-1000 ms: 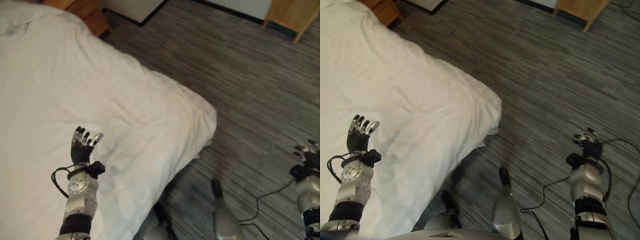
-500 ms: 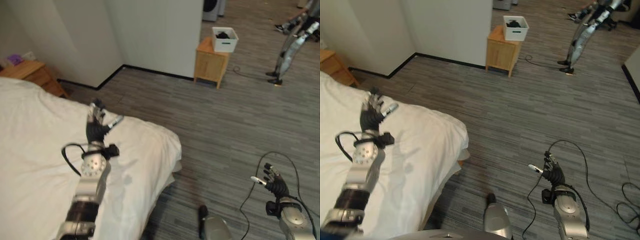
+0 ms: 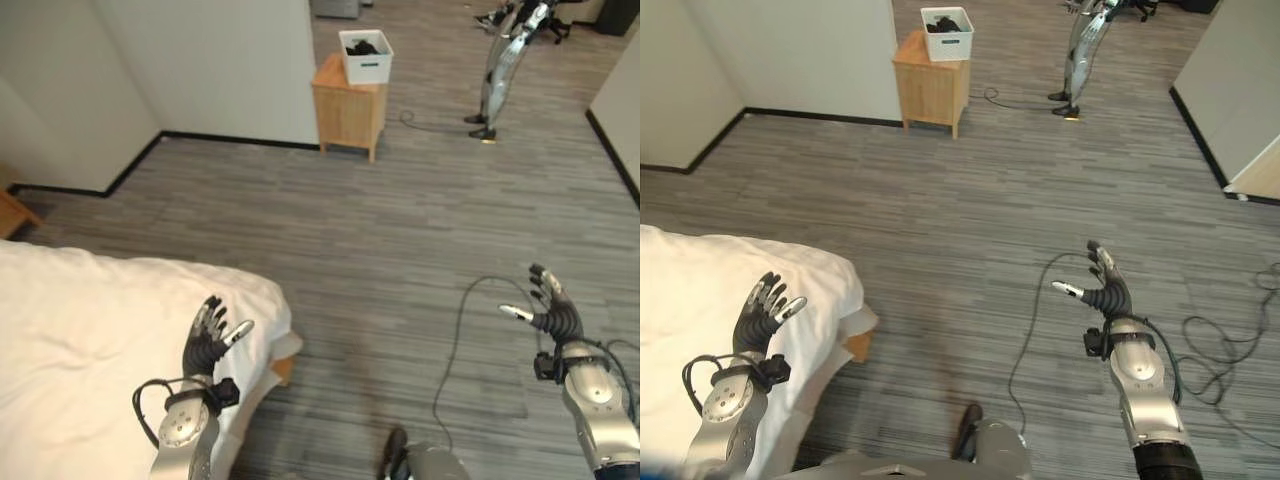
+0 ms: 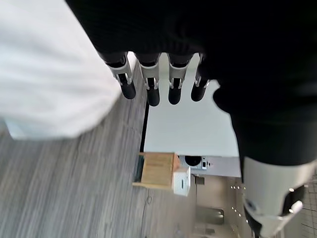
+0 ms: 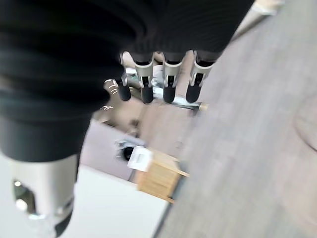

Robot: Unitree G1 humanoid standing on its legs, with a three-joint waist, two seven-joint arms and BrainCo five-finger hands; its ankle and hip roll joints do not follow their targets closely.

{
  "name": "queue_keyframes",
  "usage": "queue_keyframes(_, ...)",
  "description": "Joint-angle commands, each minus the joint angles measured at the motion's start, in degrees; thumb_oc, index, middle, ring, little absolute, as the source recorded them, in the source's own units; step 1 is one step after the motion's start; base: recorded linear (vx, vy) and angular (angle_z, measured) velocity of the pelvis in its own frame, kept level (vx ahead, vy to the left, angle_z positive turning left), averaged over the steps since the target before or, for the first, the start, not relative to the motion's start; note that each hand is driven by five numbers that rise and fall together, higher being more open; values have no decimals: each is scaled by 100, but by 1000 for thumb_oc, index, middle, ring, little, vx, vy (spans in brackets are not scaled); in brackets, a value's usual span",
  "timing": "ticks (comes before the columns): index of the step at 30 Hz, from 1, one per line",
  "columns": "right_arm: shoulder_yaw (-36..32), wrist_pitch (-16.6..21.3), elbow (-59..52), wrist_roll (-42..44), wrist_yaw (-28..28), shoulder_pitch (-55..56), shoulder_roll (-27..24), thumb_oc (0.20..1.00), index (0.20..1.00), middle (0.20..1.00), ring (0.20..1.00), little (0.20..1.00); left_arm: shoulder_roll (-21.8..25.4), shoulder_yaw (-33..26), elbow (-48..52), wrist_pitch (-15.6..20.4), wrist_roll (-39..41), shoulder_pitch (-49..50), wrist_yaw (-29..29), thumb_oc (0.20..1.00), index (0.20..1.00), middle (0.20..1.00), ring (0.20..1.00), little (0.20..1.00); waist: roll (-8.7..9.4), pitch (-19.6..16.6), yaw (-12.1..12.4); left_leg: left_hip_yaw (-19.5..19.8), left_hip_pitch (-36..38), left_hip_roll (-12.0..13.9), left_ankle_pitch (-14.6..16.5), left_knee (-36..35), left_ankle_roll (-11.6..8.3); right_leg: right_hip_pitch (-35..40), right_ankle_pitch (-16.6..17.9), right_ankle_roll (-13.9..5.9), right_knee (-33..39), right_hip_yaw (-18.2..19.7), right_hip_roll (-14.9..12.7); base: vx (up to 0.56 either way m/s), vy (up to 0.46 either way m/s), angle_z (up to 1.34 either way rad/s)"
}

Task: Making the bed.

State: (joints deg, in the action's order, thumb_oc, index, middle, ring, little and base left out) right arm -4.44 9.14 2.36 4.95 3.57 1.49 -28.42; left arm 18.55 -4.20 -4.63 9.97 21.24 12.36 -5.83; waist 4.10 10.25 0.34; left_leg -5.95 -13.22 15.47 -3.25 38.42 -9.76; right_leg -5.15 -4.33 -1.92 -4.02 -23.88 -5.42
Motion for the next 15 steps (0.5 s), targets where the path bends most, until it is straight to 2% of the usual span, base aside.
queue_keyframes(1, 143, 216, -423, -154, 34, -164, -331, 1000, 1000, 1000, 1000, 1000, 48, -219, 713, 378, -44, -8, -13, 1000, 1000, 1000, 1000, 1000, -384, 231, 307, -670, -48, -204, 53, -1231, 248, 998, 146, -396, 760, 420, -372, 270, 22, -48)
queue_keyframes(2, 143, 216, -423, -154, 34, -163, -330, 1000, 1000, 1000, 1000, 1000, 48, -219, 714, 378, -45, -7, -13, 1000, 1000, 1000, 1000, 1000, -372, 226, 312, -683, -40, -216, 39, -1255, 252, 992, 150, -399, 762, 425, -384, 492, 98, -68)
queue_keyframes(3, 182, 219, -357, -178, 32, -121, -262, 1000, 1000, 1000, 1000, 1000, 1, -269, 719, 371, -65, 27, -54, 1000, 1000, 1000, 1000, 1000, -477, 163, 500, -1070, -269, -287, -240, -2537, 230, 1310, -13, -555, 851, 476, -291, 508, 148, -43)
queue_keyframes(4, 194, 204, -340, -202, 36, -114, -210, 1000, 1000, 1000, 1000, 1000, -28, -295, 709, 365, -43, 30, -72, 1000, 1000, 1000, 1000, 1000, -560, 122, 588, -1140, -368, -256, -420, -3025, 198, 1471, -82, -624, 878, 510, -219, 720, 181, -19)
queue_keyframes(5, 225, 203, -286, -261, 68, -108, -197, 1000, 1000, 1000, 1000, 1000, -47, -303, 684, 362, -32, 34, -119, 1000, 1000, 1000, 1000, 1000, -567, 102, 690, -1264, -447, -236, -642, -3622, 177, 1627, -191, -688, 879, 540, -230, 755, 182, -19)
queue_keyframes(6, 208, 161, -253, -346, 95, -54, -164, 1000, 1000, 1000, 1000, 1000, -93, -310, 665, 358, -20, 32, -168, 1000, 1000, 1000, 1000, 1000, -566, 78, 800, -1501, -742, -59, -878, -4165, 151, 1973, -344, -788, 890, 598, -279, 593, 114, -41)
queue_keyframes(7, 204, 160, -255, -351, 97, -47, -162, 1000, 1000, 1000, 1000, 1000, -92, -303, 664, 360, -23, 34, -172, 1000, 1000, 1000, 1000, 1000, -557, 75, 806, -1507, -737, -64, -874, -4164, 144, 1973, -359, -788, 882, 600, -288, 558, 123, -41)
queue_keyframes(8, 176, 134, -272, -369, 89, -9, -142, 1000, 1000, 1000, 1000, 1000, -106, -318, 654, 355, -11, 39, -184, 1000, 1000, 1000, 1000, 1000, -555, 32, 835, -1670, -843, 48, -920, -4176, 154, 2140, -429, -821, 879, 605, -301, 378, 85, -24)
queue_keyframes(10, 225, 72, -353, -451, -90, 111, -47, 1000, 1000, 1000, 1000, 1000, -110, -376, 696, 322, -67, 161, -153, 1000, 1000, 1000, 1000, 1000, -560, -201, 926, -1981, -660, 301, -1261, -4091, 236, 2524, -538, -966, 792, 705, -362, 696, 193, -27)
queue_keyframes(11, 227, 66, -367, -454, -97, 135, -38, 1000, 1000, 1000, 1000, 1000, -104, -377, 706, 319, -69, 185, -149, 1000, 1000, 1000, 1000, 1000, -548, -205, 949, -2009, -627, 306, -1269, -4105, 225, 2529, -541, -967, 786, 729, -373, 575, 191, -23)
queue_keyframes(12, 226, 46, -362, -517, -92, 201, -1, 1000, 1000, 1000, 1000, 1000, -74, -367, 690, 293, -94, 219, -141, 1000, 1000, 1000, 1000, 1000, -510, -271, 966, -2019, -557, 323, -1402, -4105, 214, 2561, -570, -982, 719, 774, -471, 334, 105, -31)
queue_keyframes(13, 240, 35, -365, -598, -148, 268, 32, 1000, 1000, 1000, 1000, 1000, -46, -367, 690, 255, -157, 222, -106, 1000, 1000, 1000, 1000, 1000, -423, -336, 999, -2011, -517, 291, -1486, -4095, 245, 2587, -411, -1047, 534, 791, -555, 333, 108, -36)
queue_keyframes(14, 240, 35, -365, -598, -148, 268, 32, 1000, 1000, 1000, 1000, 1000, -46, -367, 690, 255, -157, 222, -106, 1000, 1000, 1000, 1000, 1000, -423, -336, 999, -2011, -517, 291, -1486, -4095, 245, 2587, -411, -1047, 534, 791, -555, 333, 113, -63)
queue_keyframes(15, 304, 45, -386, -661, -160, 296, 98, 1000, 1000, 1000, 1000, 1000, 45, -356, 686, 225, -196, 192, -110, 1000, 1000, 1000, 1000, 1000, -259, -389, 1043, -2053, -436, 157, -1433, -4102, 345, 2521, -162, -1201, 159, 807, -791, 579, 264, -47)
